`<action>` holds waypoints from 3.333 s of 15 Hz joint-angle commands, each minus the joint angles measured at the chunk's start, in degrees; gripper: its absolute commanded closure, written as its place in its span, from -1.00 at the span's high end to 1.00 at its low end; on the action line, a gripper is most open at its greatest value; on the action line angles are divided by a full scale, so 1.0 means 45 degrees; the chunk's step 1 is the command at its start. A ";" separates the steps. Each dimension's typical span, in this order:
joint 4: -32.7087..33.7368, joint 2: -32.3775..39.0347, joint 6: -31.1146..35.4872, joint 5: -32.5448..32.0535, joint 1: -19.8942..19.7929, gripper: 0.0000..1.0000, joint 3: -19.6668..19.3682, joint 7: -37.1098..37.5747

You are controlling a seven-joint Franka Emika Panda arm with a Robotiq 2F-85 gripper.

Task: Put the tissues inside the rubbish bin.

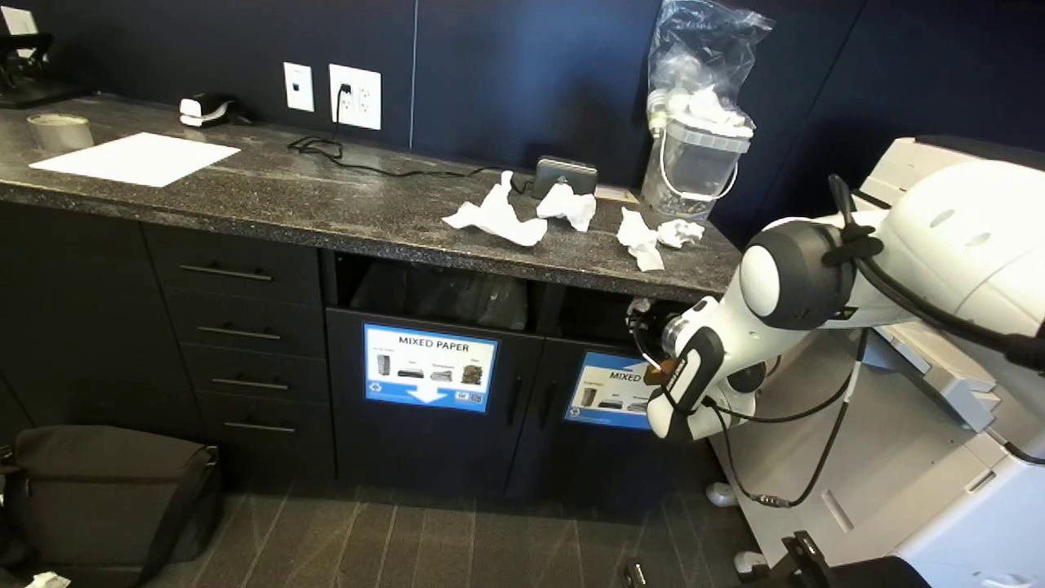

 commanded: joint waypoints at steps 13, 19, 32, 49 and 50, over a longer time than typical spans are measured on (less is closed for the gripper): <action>0.3492 0.1291 -0.2002 -0.2986 -0.2339 -0.25 0.2702 0.0848; 0.3427 0.1326 -0.2176 -0.2388 -0.2385 0.62 0.3088 0.0669; -0.0029 0.0015 -0.1639 0.5245 -0.0004 1.00 0.2475 -0.2305; -0.7024 -0.4236 -0.0301 1.0231 0.2668 1.00 0.2934 -0.6135; -0.7675 -0.4767 -0.0560 1.0258 0.2770 1.00 0.2951 -0.6130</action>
